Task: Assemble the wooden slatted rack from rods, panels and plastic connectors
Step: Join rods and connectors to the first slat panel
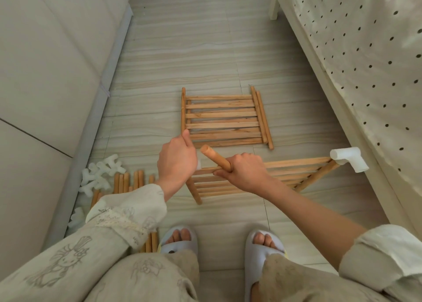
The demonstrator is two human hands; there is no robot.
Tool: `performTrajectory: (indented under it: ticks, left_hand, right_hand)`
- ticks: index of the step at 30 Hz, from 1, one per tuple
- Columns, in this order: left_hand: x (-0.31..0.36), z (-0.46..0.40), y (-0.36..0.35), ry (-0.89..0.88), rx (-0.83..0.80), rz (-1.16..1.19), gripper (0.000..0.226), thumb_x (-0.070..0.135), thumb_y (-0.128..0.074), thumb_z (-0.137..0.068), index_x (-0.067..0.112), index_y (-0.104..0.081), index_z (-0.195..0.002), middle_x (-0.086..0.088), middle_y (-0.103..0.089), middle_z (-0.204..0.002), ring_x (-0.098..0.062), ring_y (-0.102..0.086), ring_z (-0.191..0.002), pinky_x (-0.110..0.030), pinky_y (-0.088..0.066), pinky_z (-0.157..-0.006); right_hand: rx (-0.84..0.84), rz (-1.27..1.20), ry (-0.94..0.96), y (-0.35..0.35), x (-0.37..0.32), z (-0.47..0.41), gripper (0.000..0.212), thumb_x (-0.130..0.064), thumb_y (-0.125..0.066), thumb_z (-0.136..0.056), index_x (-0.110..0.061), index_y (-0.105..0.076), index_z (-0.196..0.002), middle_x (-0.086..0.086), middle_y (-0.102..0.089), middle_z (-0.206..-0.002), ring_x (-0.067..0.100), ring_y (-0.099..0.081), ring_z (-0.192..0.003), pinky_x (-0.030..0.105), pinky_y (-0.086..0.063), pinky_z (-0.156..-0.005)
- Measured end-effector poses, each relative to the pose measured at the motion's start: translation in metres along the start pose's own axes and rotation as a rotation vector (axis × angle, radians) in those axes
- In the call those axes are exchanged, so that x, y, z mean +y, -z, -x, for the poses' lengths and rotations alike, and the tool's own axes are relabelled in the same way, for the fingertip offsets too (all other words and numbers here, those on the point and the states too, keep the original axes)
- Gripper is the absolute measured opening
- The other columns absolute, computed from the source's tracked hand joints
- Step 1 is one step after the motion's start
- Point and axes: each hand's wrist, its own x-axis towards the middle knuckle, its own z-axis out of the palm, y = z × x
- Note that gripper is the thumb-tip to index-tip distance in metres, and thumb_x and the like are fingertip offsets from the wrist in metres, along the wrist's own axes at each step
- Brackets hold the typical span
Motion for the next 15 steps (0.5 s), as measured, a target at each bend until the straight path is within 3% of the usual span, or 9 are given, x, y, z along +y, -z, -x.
performTrajectory:
  ticks: [4,9,12,15]
  left_hand:
    - [-0.0059,-0.0003,-0.0048,-0.001,-0.007,0.006,0.052,0.035,-0.015,-0.103,0.01,-0.054,-0.079,-0.008,-0.054,-0.077,-0.026,-0.049,-0.08,-0.033,-0.035,-0.07]
    - [-0.0069,-0.0005,-0.0098,-0.023,-0.03,-0.009,0.052,0.033,-0.014,-0.104,0.01,-0.05,-0.073,0.0,-0.046,-0.064,-0.024,-0.047,-0.073,-0.032,-0.032,-0.069]
    - [-0.0081,-0.0026,-0.0109,-0.05,-0.041,-0.022,0.034,0.02,-0.019,-0.103,0.012,-0.041,-0.078,0.004,-0.038,-0.06,-0.016,-0.034,-0.056,-0.028,-0.024,-0.06]
    - [-0.0078,-0.0012,-0.0098,-0.013,-0.047,0.005,0.018,0.009,-0.024,-0.099,0.013,-0.035,-0.085,0.006,-0.035,-0.059,-0.013,-0.028,-0.052,-0.03,-0.017,-0.053]
  right_hand:
    - [0.011,-0.01,-0.011,-0.002,-0.0018,0.0007,0.035,-0.053,-0.047,-0.092,-0.024,-0.065,-0.097,0.004,-0.068,-0.095,0.025,-0.06,-0.095,0.03,-0.03,-0.066]
    - [-0.006,-0.052,-0.038,-0.0021,-0.0023,0.0033,0.03,-0.051,-0.049,-0.092,-0.025,-0.063,-0.087,0.002,-0.064,-0.082,0.025,-0.059,-0.091,0.03,-0.031,-0.066]
    - [-0.004,-0.066,-0.066,-0.0054,-0.002,0.0044,0.028,-0.051,-0.048,-0.092,-0.03,-0.05,-0.074,-0.002,-0.053,-0.074,0.025,-0.059,-0.089,0.03,-0.032,-0.065]
    - [-0.003,-0.066,-0.07,-0.008,-0.0001,0.0044,0.039,-0.051,-0.049,-0.092,-0.025,-0.042,-0.063,-0.002,-0.051,-0.072,0.025,-0.058,-0.088,0.03,-0.031,-0.064]
